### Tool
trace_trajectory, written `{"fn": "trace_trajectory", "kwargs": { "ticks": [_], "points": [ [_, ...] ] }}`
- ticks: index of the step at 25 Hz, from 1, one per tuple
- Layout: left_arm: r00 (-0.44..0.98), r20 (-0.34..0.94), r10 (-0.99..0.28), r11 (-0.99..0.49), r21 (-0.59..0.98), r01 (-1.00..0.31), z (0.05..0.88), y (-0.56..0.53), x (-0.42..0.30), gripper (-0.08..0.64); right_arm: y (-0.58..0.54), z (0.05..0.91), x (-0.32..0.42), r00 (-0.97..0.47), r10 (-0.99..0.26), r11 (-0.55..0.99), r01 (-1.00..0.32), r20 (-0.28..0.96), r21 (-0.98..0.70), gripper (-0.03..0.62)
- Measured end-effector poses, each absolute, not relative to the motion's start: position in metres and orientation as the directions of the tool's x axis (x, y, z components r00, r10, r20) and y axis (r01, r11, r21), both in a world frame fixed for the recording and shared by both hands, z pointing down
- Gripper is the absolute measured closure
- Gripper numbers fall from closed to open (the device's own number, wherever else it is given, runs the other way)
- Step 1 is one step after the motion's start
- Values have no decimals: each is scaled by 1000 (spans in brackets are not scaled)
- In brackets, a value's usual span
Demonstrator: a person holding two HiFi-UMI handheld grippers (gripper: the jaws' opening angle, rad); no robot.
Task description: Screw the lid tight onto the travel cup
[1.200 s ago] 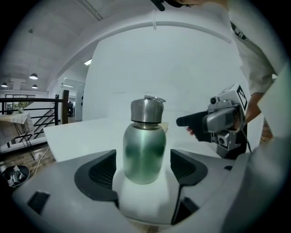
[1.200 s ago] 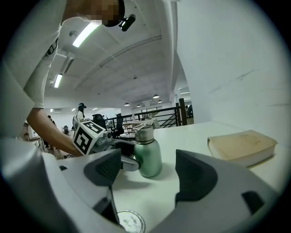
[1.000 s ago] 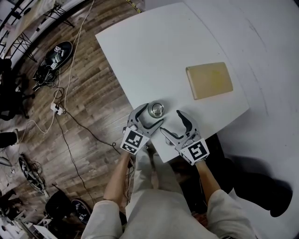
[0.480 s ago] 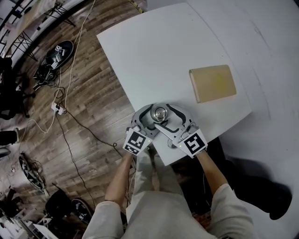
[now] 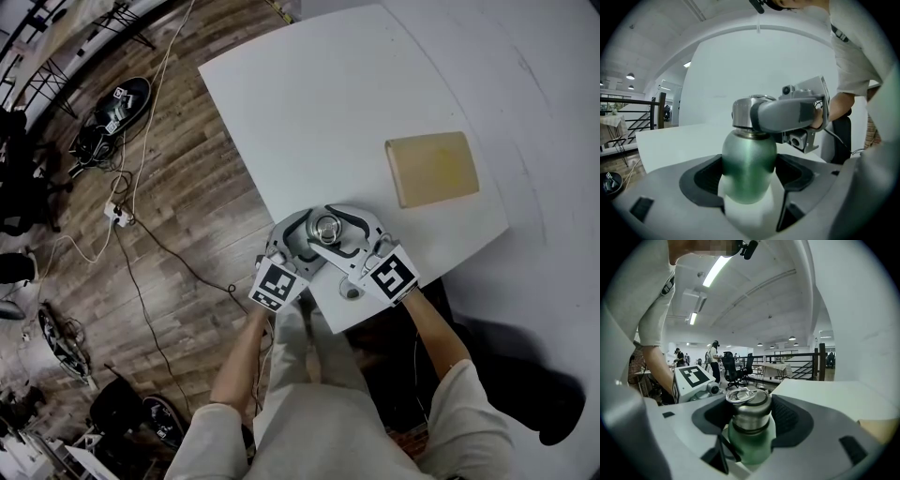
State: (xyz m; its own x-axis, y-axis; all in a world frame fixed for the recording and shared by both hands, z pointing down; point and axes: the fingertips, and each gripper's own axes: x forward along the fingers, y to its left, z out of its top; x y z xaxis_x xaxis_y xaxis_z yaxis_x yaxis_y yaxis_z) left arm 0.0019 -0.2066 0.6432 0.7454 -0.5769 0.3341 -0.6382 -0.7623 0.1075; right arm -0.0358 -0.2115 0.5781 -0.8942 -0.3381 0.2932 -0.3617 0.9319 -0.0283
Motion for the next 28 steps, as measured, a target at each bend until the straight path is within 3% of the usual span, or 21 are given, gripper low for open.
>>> {"fn": "trace_trajectory", "kwargs": {
  "ticks": [5,19,25,28],
  "points": [
    [744,331,-581,-761,104,-640,643,-206,1,215,-212,579,-36,-872,-394,911,-413,291,-3,331],
    [740,329,-587,-758,95,-645,645,-208,1,215,-219,581,-28,-654,-708,691,-719,266,72,331],
    [738,326,-591,-757,93,-647,645,-207,1,215,-220,580,-27,-590,-768,618,-784,249,52,331],
    [742,326,-585,-761,93,-642,646,-206,2,215,-218,579,-29,-630,-743,645,-764,224,-9,331]
  ]
}}
